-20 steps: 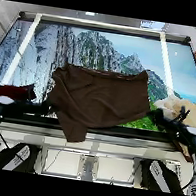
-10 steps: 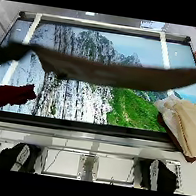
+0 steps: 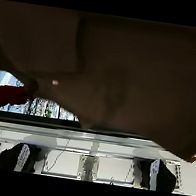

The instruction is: Fold the shirts.

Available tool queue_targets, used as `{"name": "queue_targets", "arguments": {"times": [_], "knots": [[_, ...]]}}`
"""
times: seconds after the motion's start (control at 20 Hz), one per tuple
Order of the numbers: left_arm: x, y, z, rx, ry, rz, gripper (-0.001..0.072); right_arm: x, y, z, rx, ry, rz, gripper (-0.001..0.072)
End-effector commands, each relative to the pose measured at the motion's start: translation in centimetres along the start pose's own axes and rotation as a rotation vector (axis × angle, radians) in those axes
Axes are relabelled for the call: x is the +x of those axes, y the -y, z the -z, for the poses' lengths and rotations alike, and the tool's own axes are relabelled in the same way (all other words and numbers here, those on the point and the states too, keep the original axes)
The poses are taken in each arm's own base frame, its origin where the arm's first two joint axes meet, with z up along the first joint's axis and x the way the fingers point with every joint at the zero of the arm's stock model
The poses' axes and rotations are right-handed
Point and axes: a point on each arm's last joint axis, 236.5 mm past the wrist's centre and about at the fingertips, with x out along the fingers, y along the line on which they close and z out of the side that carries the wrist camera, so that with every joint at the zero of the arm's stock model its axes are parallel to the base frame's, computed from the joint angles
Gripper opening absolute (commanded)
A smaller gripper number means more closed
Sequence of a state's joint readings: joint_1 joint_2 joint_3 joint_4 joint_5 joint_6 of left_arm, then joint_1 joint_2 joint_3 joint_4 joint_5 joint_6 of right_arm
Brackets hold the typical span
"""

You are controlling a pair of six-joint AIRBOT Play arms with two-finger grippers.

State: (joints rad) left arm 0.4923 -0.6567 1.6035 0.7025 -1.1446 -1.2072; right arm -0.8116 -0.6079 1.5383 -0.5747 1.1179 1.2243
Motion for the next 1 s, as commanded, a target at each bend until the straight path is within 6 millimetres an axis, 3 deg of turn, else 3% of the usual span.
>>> {"name": "queue_targets", "arguments": {"times": [0.0,0.15,0.3,0.4,0.55,0.7,0.85,0.95], "knots": [[3.4,-2.4,8.0,-0.155,-0.351,0.074,0.0007,3.5,-1.6,5.8,0.145,-0.255,-0.307,0.0025],[8.1,-5.4,15.7,-0.263,-0.599,0.104,0.0007,7.4,0.4,18.0,0.254,-0.619,-0.353,0.0025],[13.7,-7.0,26.4,-0.21,-0.856,0.064,0.0007,12.2,1.5,31.9,0.228,-0.868,-0.267,0.0024],[17.8,-8.8,32.9,-0.143,-0.953,-0.043,0.0008,15.6,2.4,38.0,0.216,-0.912,-0.186,0.0024],[23.7,-11.4,38.1,-0.181,-0.905,-0.199,0.0008,20.9,4.3,41.9,0.308,-0.837,-0.089,0.0024],[26.2,-11.8,40.3,-0.225,-0.872,-0.208,0.0008,23.2,6.7,43.4,0.332,-0.79,-0.023,0.0024],[24.3,-11.2,41.9,-0.238,-0.981,-0.199,0.0008,22.6,7.9,44.7,0.251,-0.839,-0.009,0.0024],[20.5,-9.9,44.6,-0.251,-1.171,-0.176,0.0008,20.8,7.7,46.1,0.2,-0.935,-0.034,0.0024]]}}
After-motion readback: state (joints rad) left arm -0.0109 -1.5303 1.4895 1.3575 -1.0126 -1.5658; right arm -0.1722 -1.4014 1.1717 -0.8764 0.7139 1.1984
